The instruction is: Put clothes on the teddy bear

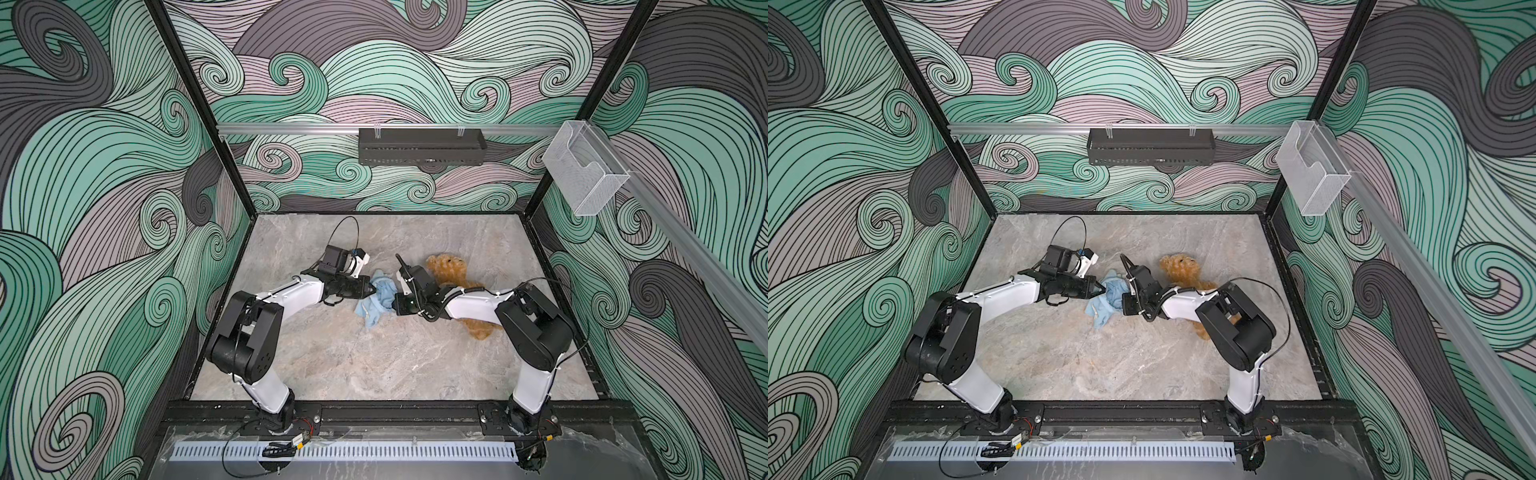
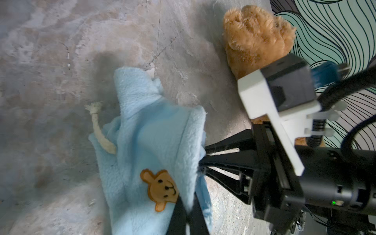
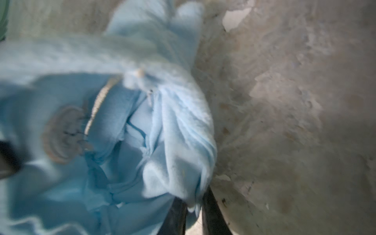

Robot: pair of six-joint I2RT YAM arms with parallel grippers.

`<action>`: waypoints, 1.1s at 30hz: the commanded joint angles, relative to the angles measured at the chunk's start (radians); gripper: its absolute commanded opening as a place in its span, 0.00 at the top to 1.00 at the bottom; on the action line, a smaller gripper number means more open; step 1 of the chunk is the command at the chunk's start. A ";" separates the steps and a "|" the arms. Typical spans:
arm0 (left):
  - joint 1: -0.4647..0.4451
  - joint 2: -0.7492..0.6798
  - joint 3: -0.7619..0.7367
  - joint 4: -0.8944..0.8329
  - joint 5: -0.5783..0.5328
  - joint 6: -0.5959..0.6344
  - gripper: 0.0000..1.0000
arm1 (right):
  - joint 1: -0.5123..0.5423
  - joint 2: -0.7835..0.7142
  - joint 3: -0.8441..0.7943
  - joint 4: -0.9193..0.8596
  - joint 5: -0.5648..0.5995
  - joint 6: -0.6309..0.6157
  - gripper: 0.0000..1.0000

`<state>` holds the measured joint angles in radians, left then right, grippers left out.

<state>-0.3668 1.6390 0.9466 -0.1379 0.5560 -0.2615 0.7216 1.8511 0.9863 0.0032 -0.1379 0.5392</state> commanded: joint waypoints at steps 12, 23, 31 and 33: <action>0.004 0.027 0.052 -0.007 -0.032 -0.014 1.00 | -0.098 -0.388 -0.049 -0.171 -0.085 -0.265 0.32; 0.004 0.064 0.079 -0.011 -0.034 -0.012 1.00 | -0.403 -0.433 0.043 -0.399 0.209 -0.346 0.01; 0.003 0.051 0.090 -0.028 -0.030 -0.008 1.00 | -0.468 -0.194 0.092 -0.240 0.079 -0.366 0.01; 0.002 0.052 0.094 -0.032 -0.029 -0.004 1.00 | -0.468 -0.125 0.116 -0.208 0.059 -0.358 0.01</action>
<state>-0.3668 1.6932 1.0039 -0.1459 0.5262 -0.2729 0.2584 1.6672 1.0668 -0.2871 -0.0116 0.1928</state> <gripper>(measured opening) 0.049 0.993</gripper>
